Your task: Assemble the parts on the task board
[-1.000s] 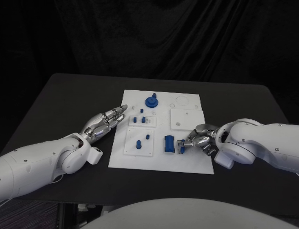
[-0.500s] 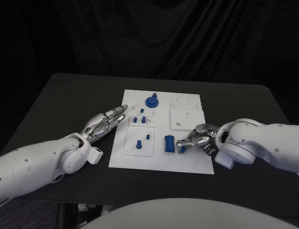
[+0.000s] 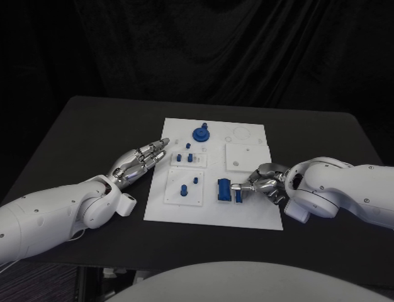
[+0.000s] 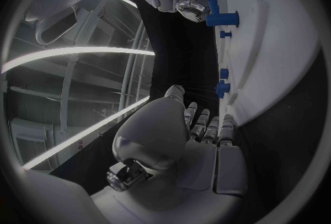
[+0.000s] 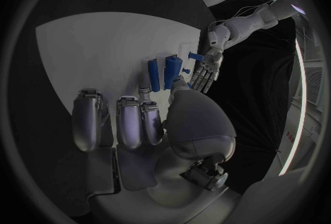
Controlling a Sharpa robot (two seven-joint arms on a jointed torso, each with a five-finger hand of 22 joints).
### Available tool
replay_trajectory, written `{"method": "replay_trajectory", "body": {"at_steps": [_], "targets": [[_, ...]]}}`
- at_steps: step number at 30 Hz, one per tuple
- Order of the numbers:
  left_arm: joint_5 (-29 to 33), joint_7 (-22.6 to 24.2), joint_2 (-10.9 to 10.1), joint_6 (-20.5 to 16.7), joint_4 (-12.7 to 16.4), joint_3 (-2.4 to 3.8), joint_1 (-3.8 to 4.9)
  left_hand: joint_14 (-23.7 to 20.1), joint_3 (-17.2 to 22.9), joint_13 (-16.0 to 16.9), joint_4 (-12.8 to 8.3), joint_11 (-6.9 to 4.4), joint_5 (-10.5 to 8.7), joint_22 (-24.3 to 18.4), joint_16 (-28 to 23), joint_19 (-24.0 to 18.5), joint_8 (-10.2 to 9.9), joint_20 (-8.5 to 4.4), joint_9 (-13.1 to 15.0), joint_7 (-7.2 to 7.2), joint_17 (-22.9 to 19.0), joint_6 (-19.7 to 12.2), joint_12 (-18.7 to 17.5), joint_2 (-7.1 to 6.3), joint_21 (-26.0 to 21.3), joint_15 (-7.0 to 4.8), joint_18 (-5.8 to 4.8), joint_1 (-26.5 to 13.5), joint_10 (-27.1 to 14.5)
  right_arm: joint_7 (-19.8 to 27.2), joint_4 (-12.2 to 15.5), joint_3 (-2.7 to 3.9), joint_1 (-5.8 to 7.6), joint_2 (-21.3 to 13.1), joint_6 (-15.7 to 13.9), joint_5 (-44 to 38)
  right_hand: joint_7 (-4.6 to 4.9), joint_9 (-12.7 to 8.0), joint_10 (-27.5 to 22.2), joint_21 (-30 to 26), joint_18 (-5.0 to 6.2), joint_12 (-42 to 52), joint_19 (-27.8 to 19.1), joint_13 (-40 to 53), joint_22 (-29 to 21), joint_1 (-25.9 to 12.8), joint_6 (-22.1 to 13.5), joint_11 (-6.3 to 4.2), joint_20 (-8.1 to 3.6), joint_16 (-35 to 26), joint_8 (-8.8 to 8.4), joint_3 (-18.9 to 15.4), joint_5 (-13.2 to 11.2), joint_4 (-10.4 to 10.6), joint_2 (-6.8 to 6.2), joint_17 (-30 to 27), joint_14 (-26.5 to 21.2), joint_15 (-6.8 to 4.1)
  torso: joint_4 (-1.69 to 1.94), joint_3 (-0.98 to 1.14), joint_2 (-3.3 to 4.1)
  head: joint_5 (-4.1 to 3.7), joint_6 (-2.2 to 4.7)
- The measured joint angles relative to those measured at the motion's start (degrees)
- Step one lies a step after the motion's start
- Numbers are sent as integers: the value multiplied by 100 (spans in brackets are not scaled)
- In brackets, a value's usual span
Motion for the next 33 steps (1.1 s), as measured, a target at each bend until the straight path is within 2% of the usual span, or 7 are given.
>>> {"method": "replay_trajectory", "body": {"at_steps": [2, 6, 12, 20, 27, 30, 33], "targets": [[0, 4, 2, 3, -4, 1, -2, 0, 1, 0, -1, 0, 0, 0, 0, 0, 0, -1, 0, 0, 0, 0, 0, 0, 0, 0, 0, 0, 0, 12, 2, 0, 0, -1, -3, -23, -73, 253, -11, 0, 0, 0, -4, 0, 0, -20, -73, -56, -48, 0, 363, -90, 0, -3, 20, 0, -10, -52, 0, 0, 0, 2, 0], [0, 11, 7, 9, -13, 1, -7, 0, 16, 0, -16, 0, 0, -1, 0, 6, 0, 2, 0, 0, 0, 0, 0, 0, 0, 0, 0, 0, 0, 39, 4, 0, 0, -3, -16, -53, -131, 584, 7, 0, 0, 0, -15, 0, 0, -23, -234, -91, -74, 0, 808, -180, 0, 7, 91, 0, -5, -82, 0, 0, 0, 6, 0], [1, 19, 12, 13, -20, 2, -9, 0, 16, 0, -16, 0, 0, -2, 0, 17, 0, 12, 0, 0, 1, 0, 0, 0, 0, 0, 0, 0, 0, 76, 6, 0, 0, -18, -45, -82, -141, 787, -14, 0, 0, 0, 2, 0, 0, -114, -348, -111, -97, 0, 1046, -241, 12, 23, 209, -1, -2, -99, 0, 0, -1, 14, 0], [2, 21, 10, 13, -19, 3, -11, 0, 16, 0, -16, 0, 24, -3, 0, 18, 0, 11, 0, 0, 2, 0, 0, 20, 0, 0, 0, 20, 0, 128, 30, 0, 0, -111, -74, -99, -224, 1074, -12, 0, 1, 1, 13, 1, 0, 284, -365, -193, -148, 22, 1450, -193, 698, -56, 492, -1, -11, -171, 0, 0, -2, 28, 0], [3, 21, -37, 1, 53, 1, -16, 0, 58, 0, -6, 5, 28, 2, 0, 18, 0, 11, 2, 35, 3, 35, 8, 20, 0, 0, 0, 20, 5, 524, 141, 0, -1, -374, -274, -105, -249, 1068, -13, -232, 8, 1, -7, 2, 0, 326, -422, -193, -169, -63, 1407, -250, 832, 20, 513, -131, -11, -171, 0, 0, -2, 55, 0], [2, 6, -117, -20, 194, -5, -20, 0, 30, 4, 50, 35, -21, 4, 0, 19, 0, 12, 15, 102, 4, 103, 96, 20, 0, 0, 0, 20, 35, 1001, 235, -2, -1, -556, -547, -105, -174, 902, -138, -1615, 368, -354, -598, 26, 0, 318, -306, -158, -111, -869, 1243, -448, 1011, 38, 652, -1575, -264, -113, 1, 0, -1, 57, 0], [-1, -20, -225, -62, 410, -13, -26, 0, -11, 24, 91, 99, -66, 18, 0, 28, 3, 26, 16, 75, 4, 196, 249, 38, 0, 0, 1, -78, 99, 1609, 341, -7, 11, -721, -928, -74, -137, 770, -855, -3098, 585, -1000, -1268, -306, 0, 345, -137, -99, -21, -1824, 1140, -644, 1114, 30, 806, -3015, -851, -38, 2, 0, -1, 55, 0]]}}
